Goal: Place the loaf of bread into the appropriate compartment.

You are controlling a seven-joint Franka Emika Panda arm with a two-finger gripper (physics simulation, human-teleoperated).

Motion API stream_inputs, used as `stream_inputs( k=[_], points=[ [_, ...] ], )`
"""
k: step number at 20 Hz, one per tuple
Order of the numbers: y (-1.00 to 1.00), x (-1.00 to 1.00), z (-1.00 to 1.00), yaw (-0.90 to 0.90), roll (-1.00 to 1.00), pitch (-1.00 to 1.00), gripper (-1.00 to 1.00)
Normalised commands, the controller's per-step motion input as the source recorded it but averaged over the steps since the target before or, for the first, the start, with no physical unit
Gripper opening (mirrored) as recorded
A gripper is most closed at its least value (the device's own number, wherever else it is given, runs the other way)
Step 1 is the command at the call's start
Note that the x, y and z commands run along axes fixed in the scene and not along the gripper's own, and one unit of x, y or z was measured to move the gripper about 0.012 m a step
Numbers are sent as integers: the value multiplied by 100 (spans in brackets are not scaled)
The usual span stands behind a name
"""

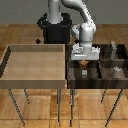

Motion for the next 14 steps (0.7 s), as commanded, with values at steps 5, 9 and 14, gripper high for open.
stream_inputs(
  k=[5, 9, 14],
  points=[
    [20, 0, 0, 0, 0, 0, -100],
    [-25, -25, 0, 0, 0, 0, -100],
    [0, 0, 0, 0, 0, 0, -100]
  ],
)
